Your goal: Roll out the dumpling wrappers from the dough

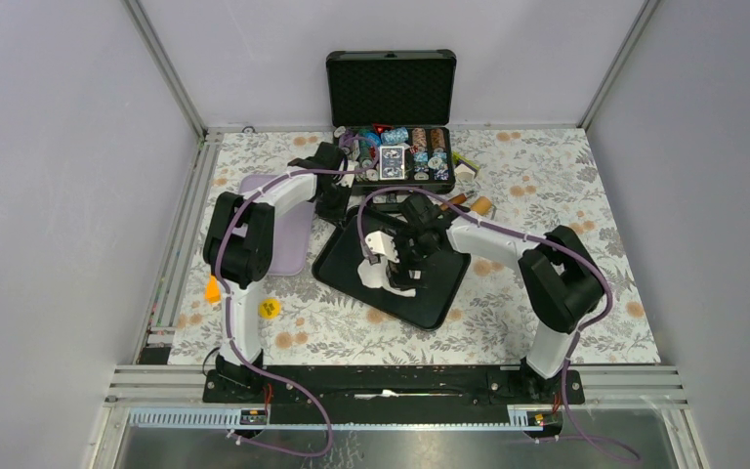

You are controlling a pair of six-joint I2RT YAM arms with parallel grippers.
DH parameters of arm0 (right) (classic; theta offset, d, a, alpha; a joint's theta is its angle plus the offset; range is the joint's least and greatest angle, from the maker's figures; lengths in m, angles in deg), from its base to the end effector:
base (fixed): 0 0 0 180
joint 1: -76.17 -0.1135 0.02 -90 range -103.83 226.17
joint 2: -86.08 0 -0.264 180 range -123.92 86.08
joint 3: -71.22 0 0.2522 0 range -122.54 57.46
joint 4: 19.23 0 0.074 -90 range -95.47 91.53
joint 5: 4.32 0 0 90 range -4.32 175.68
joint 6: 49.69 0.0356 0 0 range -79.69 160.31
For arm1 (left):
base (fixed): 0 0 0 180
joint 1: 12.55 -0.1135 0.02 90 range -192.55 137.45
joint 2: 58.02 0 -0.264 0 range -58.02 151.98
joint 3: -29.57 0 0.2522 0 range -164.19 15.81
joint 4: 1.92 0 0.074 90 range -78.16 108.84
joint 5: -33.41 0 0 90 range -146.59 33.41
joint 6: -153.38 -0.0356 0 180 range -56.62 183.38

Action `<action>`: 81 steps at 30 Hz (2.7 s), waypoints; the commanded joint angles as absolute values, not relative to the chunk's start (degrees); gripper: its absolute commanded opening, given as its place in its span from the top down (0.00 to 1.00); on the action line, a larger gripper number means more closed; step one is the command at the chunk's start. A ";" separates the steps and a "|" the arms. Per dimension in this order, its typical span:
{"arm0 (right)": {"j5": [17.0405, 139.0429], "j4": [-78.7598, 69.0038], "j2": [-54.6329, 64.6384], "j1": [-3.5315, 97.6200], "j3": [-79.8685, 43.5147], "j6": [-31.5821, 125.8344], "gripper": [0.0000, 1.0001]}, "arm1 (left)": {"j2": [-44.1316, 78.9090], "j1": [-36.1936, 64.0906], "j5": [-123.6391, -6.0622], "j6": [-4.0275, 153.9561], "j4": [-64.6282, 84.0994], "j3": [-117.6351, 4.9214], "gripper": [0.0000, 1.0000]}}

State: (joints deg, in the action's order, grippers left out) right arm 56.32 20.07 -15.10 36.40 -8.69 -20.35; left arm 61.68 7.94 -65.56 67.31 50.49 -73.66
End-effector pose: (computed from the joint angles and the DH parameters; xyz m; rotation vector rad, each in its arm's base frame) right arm 0.2639 0.2423 0.1895 -2.0320 1.4682 0.5253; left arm 0.4027 -0.1564 0.1695 0.4432 2.7614 -0.3246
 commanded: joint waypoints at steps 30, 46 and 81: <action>55.42 29.90 -22.06 36.07 -17.95 -22.35 0.24 | 62.24 7.74 -65.19 68.31 47.18 -71.82 1.00; 58.74 24.93 -21.10 35.54 -11.96 -16.82 0.45 | 61.23 7.75 -62.29 69.64 46.55 -70.97 1.00; 69.40 16.50 -16.75 30.55 0.45 2.14 0.54 | 58.05 7.93 -62.17 70.15 50.42 -71.88 1.00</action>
State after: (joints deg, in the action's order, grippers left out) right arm 69.08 8.57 -14.58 31.81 -2.44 -0.40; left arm 60.41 7.81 -64.88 68.03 49.93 -72.52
